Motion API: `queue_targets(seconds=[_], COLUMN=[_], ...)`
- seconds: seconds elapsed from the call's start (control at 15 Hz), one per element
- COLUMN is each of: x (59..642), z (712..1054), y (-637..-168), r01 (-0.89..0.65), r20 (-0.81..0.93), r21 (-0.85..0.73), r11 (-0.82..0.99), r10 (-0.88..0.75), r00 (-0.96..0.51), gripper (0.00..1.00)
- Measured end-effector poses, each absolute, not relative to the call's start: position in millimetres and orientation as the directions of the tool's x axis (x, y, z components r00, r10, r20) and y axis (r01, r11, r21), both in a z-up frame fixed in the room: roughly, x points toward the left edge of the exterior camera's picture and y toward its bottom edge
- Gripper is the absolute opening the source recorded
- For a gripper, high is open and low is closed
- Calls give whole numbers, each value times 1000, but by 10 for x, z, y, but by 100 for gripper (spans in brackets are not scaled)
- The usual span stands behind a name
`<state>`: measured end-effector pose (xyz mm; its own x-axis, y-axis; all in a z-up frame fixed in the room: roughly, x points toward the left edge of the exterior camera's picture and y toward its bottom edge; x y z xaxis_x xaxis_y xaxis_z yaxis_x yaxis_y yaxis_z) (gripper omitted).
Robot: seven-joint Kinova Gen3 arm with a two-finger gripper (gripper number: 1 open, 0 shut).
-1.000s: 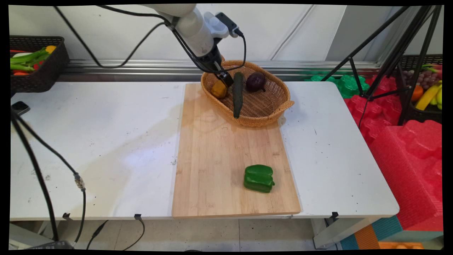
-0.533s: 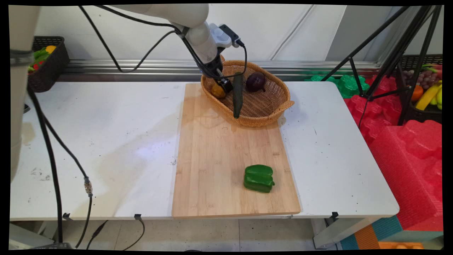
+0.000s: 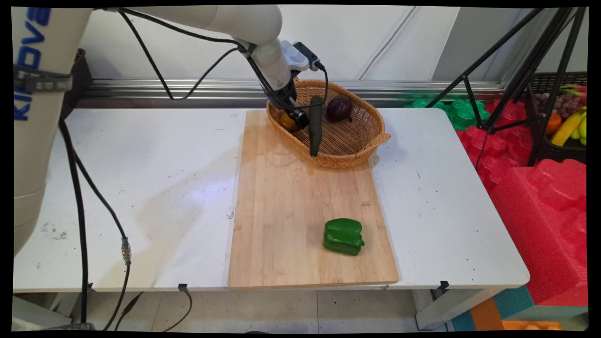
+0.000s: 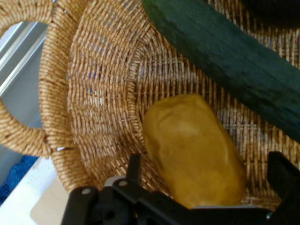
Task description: Pick up the potato from the vegetable basket, then place the picked object on the cutting board
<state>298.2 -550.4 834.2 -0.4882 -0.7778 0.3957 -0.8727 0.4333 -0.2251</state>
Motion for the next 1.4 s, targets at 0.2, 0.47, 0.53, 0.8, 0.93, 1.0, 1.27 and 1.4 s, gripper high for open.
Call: queue_targets(seconds=[0.2, 0.47, 0.53, 0.8, 0.93, 1.0, 1.27, 1.4], x=[2981, 2981, 2985, 2969, 2956, 2948, 2884, 2859], z=[8288, 8255, 8253, 8322, 8398, 8446, 8749, 8931], y=[-5561, -5605, -5602, -5539, -5491, -5460, -5284, -5162], r01=[-872, -871, -872, -874, -875, -874, -868, -865], r20=[399, 408, 411, 436, 453, 462, 510, 536], r21=[-219, -213, -212, -212, -215, -217, -228, -233], r11=[439, 442, 442, 437, 435, 435, 441, 444], r10=[-775, -770, -769, -758, -749, -743, -705, -684], r00=[-490, -491, -490, -485, -484, -484, -492, -495], gripper=[100, 0, 0, 0, 0, 0, 0, 0])
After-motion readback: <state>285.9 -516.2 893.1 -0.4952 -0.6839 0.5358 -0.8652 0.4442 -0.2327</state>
